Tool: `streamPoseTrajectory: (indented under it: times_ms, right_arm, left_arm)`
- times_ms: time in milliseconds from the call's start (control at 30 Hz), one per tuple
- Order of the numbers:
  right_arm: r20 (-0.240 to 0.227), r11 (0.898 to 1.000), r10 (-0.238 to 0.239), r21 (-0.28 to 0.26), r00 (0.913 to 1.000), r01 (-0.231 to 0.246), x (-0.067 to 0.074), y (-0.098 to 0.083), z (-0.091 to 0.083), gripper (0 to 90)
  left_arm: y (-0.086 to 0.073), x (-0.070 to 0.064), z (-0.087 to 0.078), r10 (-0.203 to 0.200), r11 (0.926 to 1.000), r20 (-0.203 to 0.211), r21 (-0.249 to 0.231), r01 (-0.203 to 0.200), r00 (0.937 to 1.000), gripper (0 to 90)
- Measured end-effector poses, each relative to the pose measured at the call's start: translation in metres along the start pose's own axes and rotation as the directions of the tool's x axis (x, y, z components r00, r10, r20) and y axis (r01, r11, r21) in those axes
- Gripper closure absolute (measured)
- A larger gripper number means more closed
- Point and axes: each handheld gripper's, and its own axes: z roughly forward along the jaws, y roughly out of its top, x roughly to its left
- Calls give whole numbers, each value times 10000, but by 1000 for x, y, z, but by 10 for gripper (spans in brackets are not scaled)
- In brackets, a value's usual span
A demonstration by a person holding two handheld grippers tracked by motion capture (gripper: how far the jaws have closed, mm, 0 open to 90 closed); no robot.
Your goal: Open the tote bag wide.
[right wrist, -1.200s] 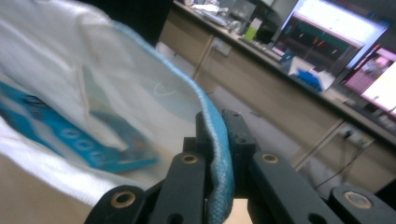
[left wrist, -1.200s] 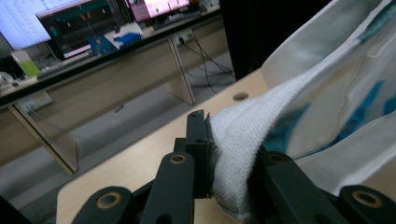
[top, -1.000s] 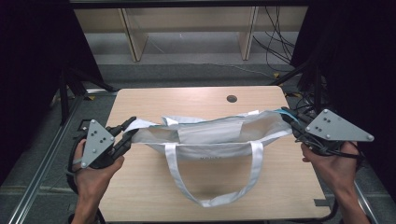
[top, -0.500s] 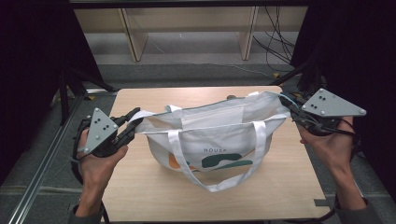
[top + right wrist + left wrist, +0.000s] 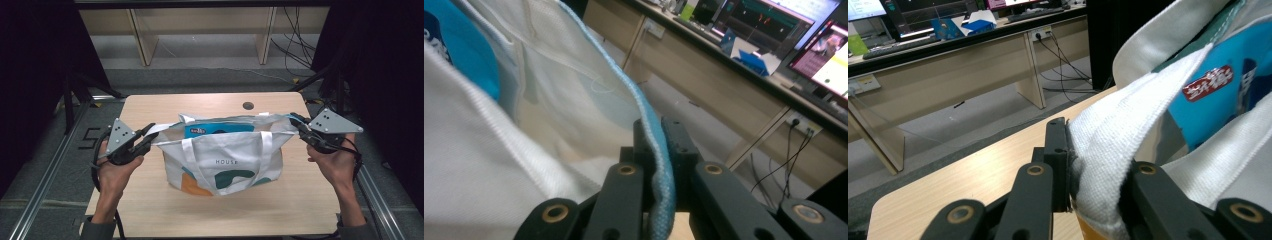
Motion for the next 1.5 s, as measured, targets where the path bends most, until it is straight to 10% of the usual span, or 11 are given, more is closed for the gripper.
streamPoseTrajectory:
  times_ms: [367, 700, 1000, 1500]
  right_arm:
    - [-969, 9947, -36, 1023, 9953, 136, 7, -18, 14, 860]
    - [-1263, 9858, 60, 1672, 9920, 153, 14, -31, 35, 859]
    - [-1703, 9634, -91, 2627, 9854, 542, 26, -54, 61, 858]
    - [-2098, 9452, 30, 3198, 9777, 657, 36, -76, 75, 855]
  left_arm:
    - [-32, 8, 20, -417, 9930, 961, 1145, 306, 9945, 774]
    - [-48, 12, 40, -567, 9847, 911, 1696, 406, 9942, 771]
    - [-95, 14, 61, -1535, 9445, 990, 3071, 1165, 9832, 771]
    - [-119, 2, 73, -715, 9125, 1325, 4089, 112, 9886, 775]
